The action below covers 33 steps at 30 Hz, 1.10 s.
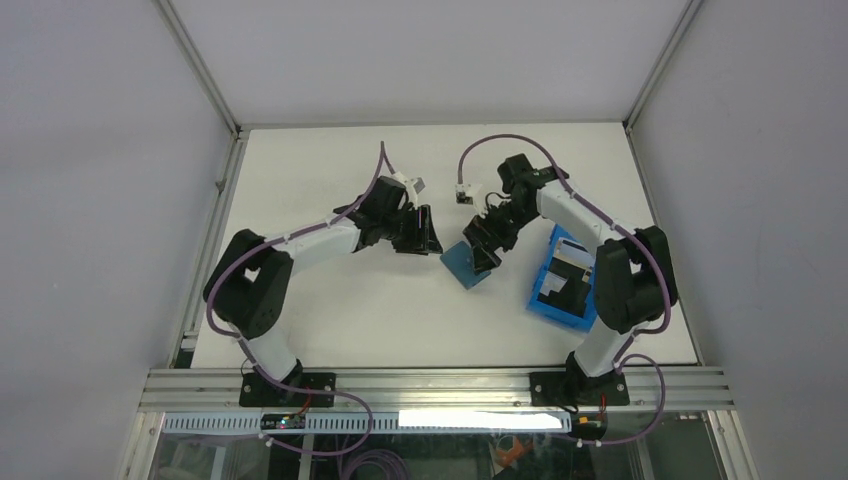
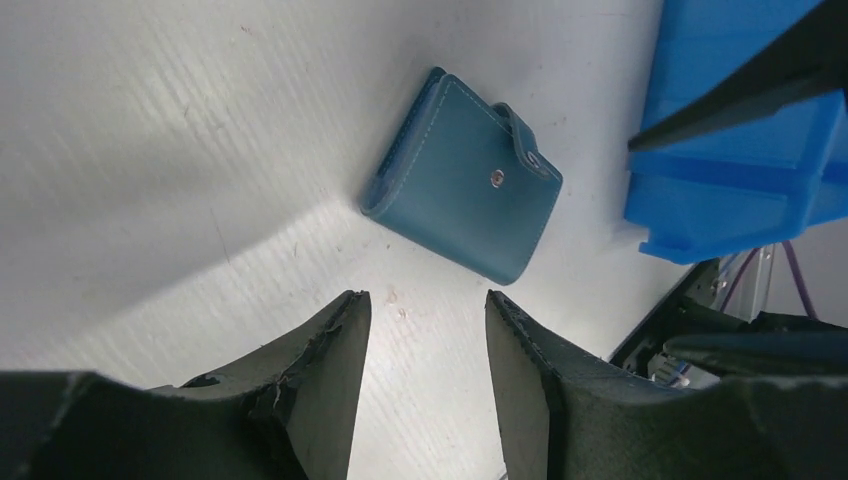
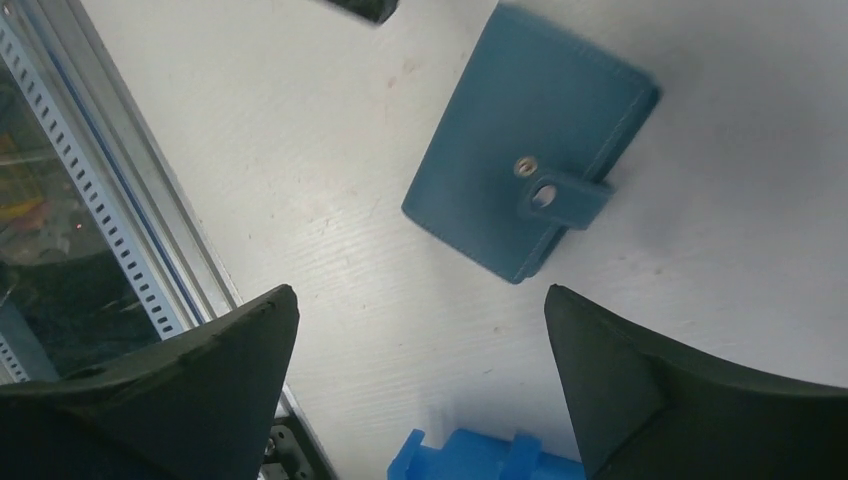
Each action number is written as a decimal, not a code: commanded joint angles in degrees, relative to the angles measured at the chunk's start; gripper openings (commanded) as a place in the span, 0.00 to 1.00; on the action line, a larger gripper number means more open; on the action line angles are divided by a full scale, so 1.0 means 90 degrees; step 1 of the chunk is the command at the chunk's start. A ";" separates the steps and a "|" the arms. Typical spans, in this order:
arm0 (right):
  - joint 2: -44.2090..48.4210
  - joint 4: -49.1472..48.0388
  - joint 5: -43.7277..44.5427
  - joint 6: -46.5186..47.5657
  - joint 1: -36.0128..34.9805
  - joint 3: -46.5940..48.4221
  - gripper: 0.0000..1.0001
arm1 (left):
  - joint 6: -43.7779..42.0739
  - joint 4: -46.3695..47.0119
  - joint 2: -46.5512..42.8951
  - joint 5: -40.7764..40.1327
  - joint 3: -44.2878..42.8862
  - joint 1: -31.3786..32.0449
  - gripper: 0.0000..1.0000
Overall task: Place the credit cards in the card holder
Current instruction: Close the card holder at the center of the board.
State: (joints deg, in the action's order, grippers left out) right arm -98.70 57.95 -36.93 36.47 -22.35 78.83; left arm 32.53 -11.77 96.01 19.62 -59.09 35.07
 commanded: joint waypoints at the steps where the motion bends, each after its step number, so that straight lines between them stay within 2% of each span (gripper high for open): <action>1: 0.0730 -0.0834 0.0278 -0.0033 -0.0177 -0.0562 0.95 | -0.0729 -0.0514 0.0561 0.0466 -0.0750 0.0000 0.48; 5: 0.0443 -0.0872 0.0484 -0.0281 -0.0177 -0.0457 0.80 | -0.0848 -0.0900 0.1282 0.0787 -0.1470 -0.0007 0.44; 10: 0.0394 -0.0871 0.0496 -0.0359 -0.0154 -0.0408 0.77 | -0.0622 -0.0996 0.1844 0.0951 -0.2004 -0.0010 0.38; 13: 0.0364 -0.0861 0.0531 -0.0361 -0.0135 -0.0439 0.74 | -0.0505 -0.1105 0.2052 0.0986 -0.2106 -0.0006 0.29; 16: 0.0361 -0.0893 0.0531 -0.0349 -0.0135 -0.0490 0.67 | -0.0311 -0.0971 0.2060 0.1062 -0.1888 0.0000 0.21; 19: 0.0267 -0.0945 0.0600 -0.0438 -0.0126 -0.0468 0.58 | 0.0009 -0.0546 0.1852 0.1066 -0.1368 0.0028 0.17; 22: 0.0118 -0.0837 0.0705 -0.0449 -0.0124 -0.0292 0.53 | 0.0396 -0.0062 0.1458 0.0936 -0.0755 0.0071 0.16; 26: -0.0012 -0.0845 0.0980 -0.0434 -0.0170 -0.0194 0.51 | 0.0916 0.0519 0.1115 0.0799 -0.0134 0.0148 0.16; 33: -0.0457 -0.0531 0.1117 -0.0102 -0.0184 0.0418 0.51 | 0.1241 0.0986 0.0753 0.0554 0.0271 0.0215 0.20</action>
State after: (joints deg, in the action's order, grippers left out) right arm -101.19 52.38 -27.38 33.30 -23.83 77.08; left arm 40.51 -8.36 107.50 26.83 -57.98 36.47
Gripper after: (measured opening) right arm 0.508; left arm 0.178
